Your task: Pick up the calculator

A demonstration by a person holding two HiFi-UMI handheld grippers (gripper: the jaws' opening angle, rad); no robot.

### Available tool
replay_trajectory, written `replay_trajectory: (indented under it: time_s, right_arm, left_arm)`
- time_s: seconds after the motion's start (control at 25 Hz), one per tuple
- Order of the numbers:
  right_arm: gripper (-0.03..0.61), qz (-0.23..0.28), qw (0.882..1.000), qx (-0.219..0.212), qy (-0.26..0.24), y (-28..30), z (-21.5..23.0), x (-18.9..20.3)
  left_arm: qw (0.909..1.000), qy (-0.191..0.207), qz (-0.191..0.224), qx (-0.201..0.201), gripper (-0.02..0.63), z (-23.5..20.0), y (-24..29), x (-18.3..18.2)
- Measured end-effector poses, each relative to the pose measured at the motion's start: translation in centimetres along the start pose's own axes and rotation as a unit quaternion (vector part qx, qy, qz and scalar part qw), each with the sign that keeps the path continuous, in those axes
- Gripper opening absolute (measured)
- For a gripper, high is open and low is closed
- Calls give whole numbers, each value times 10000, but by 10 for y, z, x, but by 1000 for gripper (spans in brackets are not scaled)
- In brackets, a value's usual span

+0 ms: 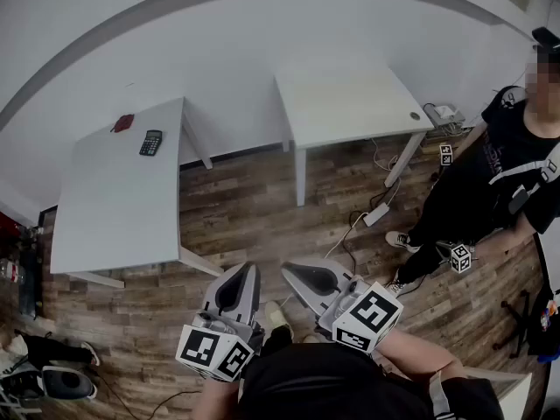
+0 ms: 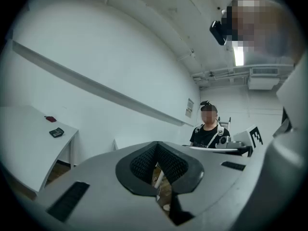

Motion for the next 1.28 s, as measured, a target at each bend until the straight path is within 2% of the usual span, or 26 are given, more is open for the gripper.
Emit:
replay_trajectory:
  time_s: [0.24,0.6,0.92,1.28]
  right_arm:
    - [12,-29,9999,81,125,55,18,-1]
    - [12,143,9998,102,-33,134,37,-20]
    - [12,6,9997,-253,36,180,52,-22]
    - [14,-203,9949,-967,187,261,111,-23]
  left_arm:
    - [9999,-49,-117,29,5,-54,21,-12]
    - [10000,45,42,19,5,-126,42,-44]
    - [9994,-61,106,-333,5,-164,51,-52]
    - [9946,-100,172,-1015,5,-231,102,-66]
Point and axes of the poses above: the fingertips, and each gripper's own axes: y forward along the fingers, z to its right, x out of its underside, the point moved 4 cm from there along -y, backward along the fingers, and after that the axes turned 1 degree about -x, right-handed, at the moved point
